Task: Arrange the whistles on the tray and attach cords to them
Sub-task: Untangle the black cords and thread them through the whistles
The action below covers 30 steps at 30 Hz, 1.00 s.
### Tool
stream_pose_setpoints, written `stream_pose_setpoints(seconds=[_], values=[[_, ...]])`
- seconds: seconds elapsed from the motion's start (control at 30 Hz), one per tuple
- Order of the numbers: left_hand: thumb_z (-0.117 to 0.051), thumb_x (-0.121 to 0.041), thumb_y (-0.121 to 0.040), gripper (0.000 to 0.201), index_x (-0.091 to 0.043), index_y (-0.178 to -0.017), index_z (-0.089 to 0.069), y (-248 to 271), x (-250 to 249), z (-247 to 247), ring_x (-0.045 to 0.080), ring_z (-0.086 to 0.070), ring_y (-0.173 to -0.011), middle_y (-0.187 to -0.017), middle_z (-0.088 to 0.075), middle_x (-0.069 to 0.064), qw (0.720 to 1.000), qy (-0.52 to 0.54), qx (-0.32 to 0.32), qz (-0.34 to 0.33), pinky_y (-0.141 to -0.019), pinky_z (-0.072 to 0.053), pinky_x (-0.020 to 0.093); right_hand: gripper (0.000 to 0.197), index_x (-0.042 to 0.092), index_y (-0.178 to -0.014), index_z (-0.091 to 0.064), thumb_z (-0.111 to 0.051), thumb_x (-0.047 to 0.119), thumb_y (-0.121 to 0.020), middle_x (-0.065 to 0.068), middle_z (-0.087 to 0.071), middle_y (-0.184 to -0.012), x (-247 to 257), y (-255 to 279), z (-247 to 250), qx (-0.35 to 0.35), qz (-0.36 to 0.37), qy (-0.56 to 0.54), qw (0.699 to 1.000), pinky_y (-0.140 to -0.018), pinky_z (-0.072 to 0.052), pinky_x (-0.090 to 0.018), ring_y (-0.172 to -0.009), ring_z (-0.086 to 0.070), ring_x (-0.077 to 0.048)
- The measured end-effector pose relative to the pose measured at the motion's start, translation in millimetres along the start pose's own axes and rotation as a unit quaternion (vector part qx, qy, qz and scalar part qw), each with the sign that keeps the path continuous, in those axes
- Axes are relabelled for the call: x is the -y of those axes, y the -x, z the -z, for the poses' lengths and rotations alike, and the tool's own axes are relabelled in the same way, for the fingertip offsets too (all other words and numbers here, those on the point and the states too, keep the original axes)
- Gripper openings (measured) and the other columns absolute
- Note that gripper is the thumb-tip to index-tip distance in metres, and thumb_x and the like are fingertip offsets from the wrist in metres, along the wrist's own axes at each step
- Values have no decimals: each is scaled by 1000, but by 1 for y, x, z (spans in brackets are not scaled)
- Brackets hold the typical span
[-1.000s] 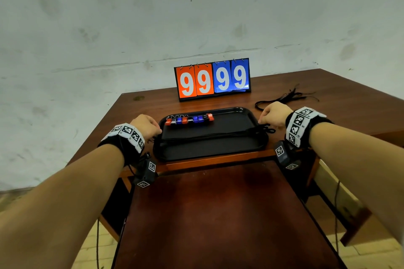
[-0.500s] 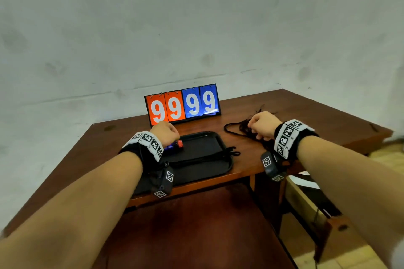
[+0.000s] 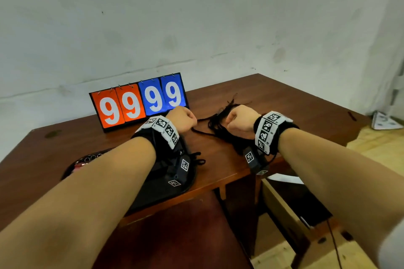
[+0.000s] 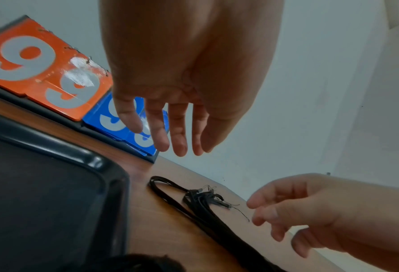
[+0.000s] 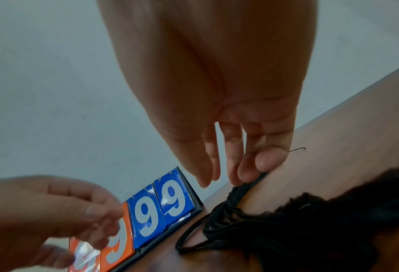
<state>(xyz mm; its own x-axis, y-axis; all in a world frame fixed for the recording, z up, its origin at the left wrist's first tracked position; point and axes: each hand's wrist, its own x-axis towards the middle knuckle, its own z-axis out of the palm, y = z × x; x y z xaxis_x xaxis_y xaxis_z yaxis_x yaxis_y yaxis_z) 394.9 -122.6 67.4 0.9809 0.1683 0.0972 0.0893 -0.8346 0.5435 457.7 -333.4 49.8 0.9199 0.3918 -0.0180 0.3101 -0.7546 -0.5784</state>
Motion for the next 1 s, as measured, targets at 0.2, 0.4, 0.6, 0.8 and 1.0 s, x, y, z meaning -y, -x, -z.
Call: stream_pose_setpoints(seconds=[0.2,0.4,0.6,0.8,1.0], values=[[-64,-18,-83,12,-14,-85,-75,-26,3,-23,17,-66,-93,-95,-73,1,1000,-11,22,16,-83,-53,30,18,13,-95,-74,-77,25,-82,-1,-70,-92,5,-29,-15,70,3,66,995,-71,-50,-27,-87,-64,-18],[-65,-19,-85,9,-16,-83,-74,-31,5,-31,18,-65,-95,-97,-72,3,999,-11,40,17,-88,-53,32,30,9,-98,-71,-77,33,-80,-5,-69,-92,4,-41,-21,124,-8,140,982,-72,-53,-32,-86,-65,-24],[-65,-18,-86,9,-16,-83,-73,-32,2,-32,17,-65,-95,-98,-72,4,999,-3,43,12,-85,-52,29,25,2,-105,-70,-69,21,-88,-14,-70,-106,6,-40,-19,93,8,160,983,-87,-57,-39,-99,-67,-31],[-63,-18,-89,6,-17,-88,-69,-32,-9,-37,17,-63,-91,-94,-67,1,998,19,55,12,-85,-51,30,10,15,-72,-68,-69,16,-82,-6,-71,-83,5,-40,-10,44,31,33,998,-67,-56,-31,-76,-66,-22],[-52,-23,-98,12,-17,-107,-55,-29,-22,-44,15,-65,-69,-86,-66,3,969,215,58,112,-50,-43,24,10,7,-82,-62,-63,-2,-87,-13,-68,-75,6,-29,-13,97,35,-201,974,-53,-57,-26,-57,-66,-16]])
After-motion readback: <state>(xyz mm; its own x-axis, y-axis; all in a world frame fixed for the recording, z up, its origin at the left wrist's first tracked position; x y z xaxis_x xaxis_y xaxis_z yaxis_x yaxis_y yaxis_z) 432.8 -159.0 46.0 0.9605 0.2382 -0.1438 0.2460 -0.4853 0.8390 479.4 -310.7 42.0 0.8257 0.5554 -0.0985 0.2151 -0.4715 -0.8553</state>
